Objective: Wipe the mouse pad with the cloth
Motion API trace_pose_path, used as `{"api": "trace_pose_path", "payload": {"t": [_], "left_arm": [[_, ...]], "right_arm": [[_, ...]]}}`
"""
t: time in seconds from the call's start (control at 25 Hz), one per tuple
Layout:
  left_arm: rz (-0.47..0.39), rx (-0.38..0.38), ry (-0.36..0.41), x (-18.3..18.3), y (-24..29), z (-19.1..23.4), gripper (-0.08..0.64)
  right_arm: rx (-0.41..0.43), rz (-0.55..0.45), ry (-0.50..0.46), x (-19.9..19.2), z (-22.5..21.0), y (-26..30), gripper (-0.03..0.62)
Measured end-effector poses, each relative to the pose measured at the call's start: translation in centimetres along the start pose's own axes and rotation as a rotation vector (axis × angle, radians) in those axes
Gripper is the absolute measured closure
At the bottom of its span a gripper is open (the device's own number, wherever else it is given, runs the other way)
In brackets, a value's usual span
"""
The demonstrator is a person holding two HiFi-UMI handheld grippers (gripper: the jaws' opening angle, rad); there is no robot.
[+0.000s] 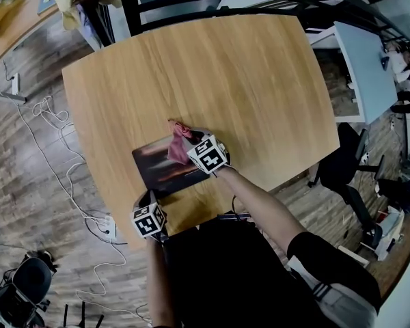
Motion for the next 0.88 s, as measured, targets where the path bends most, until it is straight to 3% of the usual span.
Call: {"api": "trace_pose_path", "payload": {"t": [0.6,0.88], "left_arm": [[-0.001,-0.015,0.007,-0.1,0.1,-0.3,0.537],[0.000,-0.037,0.003,-0.2,-0.2,-0.8,0.537]], "right_arm": [[-0.154,-0.003,0.042,-3.5,-5.2,-3.5,0.522],[-0.175,-0.106,0.067,-1.9,-4.7,-6.4,0.522]]}}
Point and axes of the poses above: the fingertips, and each gripper's own axes: y forward along the fingers, z to its left, x out of its top, the point moved 1 cm from there along -y, backward along the fingers, and after that the axes turned 5 degrees about x, right-handed, at the moved point
